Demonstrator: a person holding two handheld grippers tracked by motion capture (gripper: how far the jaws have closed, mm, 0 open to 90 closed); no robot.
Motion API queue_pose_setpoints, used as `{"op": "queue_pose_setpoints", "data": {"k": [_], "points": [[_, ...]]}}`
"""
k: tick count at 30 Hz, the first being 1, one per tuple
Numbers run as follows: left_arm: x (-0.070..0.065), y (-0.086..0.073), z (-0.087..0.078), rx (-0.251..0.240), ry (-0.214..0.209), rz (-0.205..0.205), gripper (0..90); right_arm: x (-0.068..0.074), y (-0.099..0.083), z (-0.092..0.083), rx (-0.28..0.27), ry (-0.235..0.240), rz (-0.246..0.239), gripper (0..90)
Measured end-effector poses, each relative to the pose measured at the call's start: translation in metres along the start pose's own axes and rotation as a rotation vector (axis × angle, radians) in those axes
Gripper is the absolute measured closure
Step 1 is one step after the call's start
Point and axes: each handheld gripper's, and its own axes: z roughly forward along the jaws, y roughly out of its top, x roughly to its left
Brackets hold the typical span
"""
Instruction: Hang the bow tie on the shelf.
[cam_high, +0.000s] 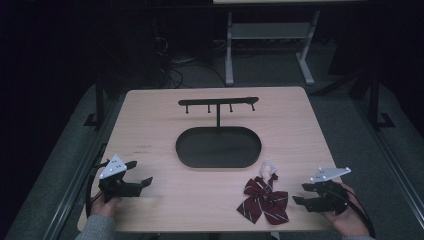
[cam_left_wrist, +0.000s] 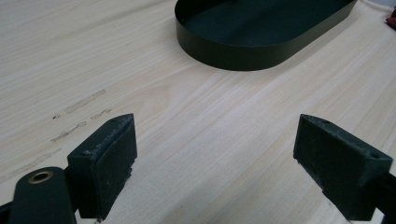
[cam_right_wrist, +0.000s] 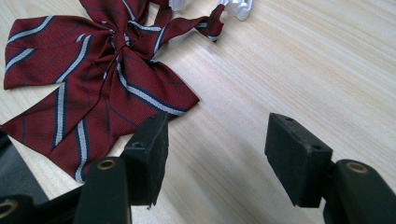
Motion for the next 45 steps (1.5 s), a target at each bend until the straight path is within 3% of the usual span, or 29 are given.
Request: {"op": "queue_pose_setpoints", "data": {"k": [8,22,29,45], "points": [[0.002,-0.001,0.0,0.002,0.001,0.004,12.9,0.001,0.007,-0.001,0.009,0.003,-0.018,39.1],[0.003,-0.001,0.0,0.005,0.004,0.008,12.9,0.006,0.053,0.001,0.069,0.031,-0.109,42.6],[0.003,-0.001,0.0,0.004,0.007,-0.003,12.9,0.003,0.075,0.008,0.107,0.052,-0.144,44.4],[0.003,0.0,-0.001,-0.002,0.008,-0.007,12.9,-0.005,0.111,0.031,0.186,0.067,-0.172,46.0]]}}
